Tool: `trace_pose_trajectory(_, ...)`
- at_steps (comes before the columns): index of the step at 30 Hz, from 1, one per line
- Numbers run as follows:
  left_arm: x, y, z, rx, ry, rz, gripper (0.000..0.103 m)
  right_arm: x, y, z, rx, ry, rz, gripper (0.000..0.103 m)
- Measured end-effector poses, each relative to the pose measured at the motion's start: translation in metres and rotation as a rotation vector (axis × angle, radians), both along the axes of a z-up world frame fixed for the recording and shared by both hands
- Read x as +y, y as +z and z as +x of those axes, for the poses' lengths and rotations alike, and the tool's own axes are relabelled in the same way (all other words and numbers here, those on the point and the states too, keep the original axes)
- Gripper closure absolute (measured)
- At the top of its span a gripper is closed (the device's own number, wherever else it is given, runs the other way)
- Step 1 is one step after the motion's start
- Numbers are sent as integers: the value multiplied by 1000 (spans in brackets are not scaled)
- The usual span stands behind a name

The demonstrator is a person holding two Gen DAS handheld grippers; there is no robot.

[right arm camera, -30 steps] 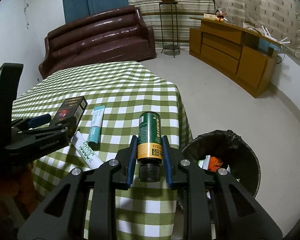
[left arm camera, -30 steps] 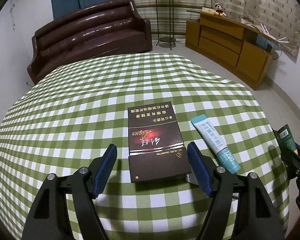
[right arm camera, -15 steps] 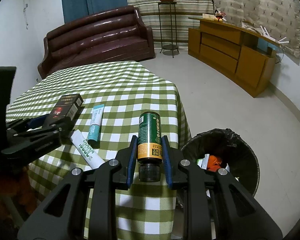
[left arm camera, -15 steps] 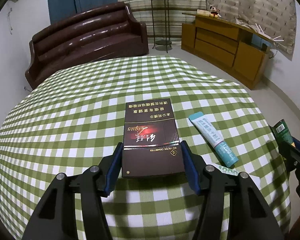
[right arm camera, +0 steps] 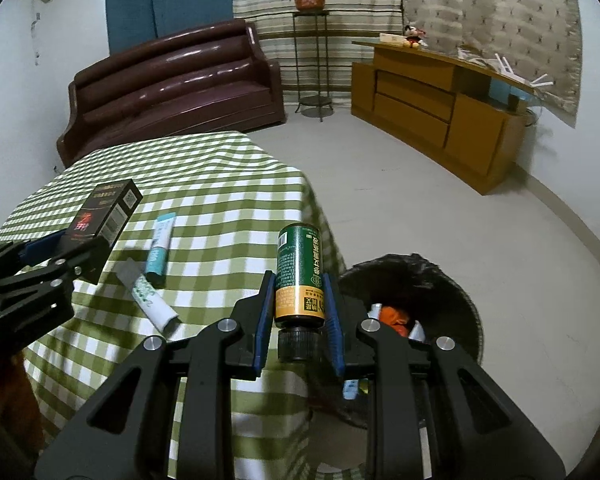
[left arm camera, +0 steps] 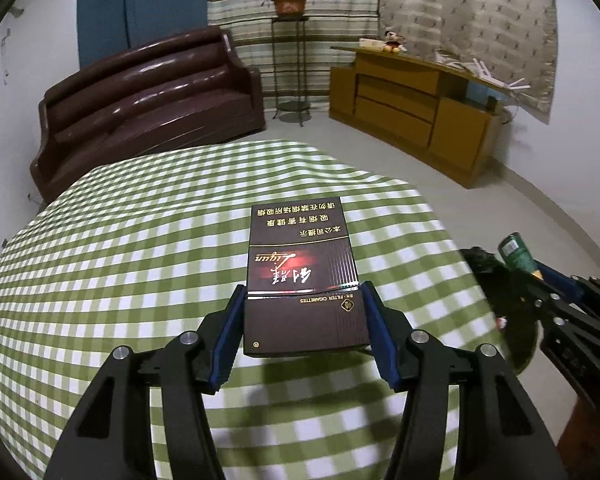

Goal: Collect trash
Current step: 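Carry the can and cigarette box toward the bin, right tool over it, then open both tools over the bin to drop the can and cigarette box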

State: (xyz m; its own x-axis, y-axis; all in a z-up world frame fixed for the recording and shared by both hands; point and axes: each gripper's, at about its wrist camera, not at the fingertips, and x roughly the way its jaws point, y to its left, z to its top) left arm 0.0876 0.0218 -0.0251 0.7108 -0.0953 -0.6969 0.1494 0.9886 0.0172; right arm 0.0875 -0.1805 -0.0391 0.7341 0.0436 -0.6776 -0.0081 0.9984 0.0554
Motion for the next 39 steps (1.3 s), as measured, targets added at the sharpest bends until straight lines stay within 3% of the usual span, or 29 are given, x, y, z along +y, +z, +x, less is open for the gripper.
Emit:
trace_pose_trajectory(17, -81, 3, -4, -21, -150, -4, 47, -66, 0, -19, -19, -173, -36, 80)
trace_pose_trajectory(39, -141, -4, 1, -39, -204, 33, 47, -86, -1, -20, -17, -239, -14, 80)
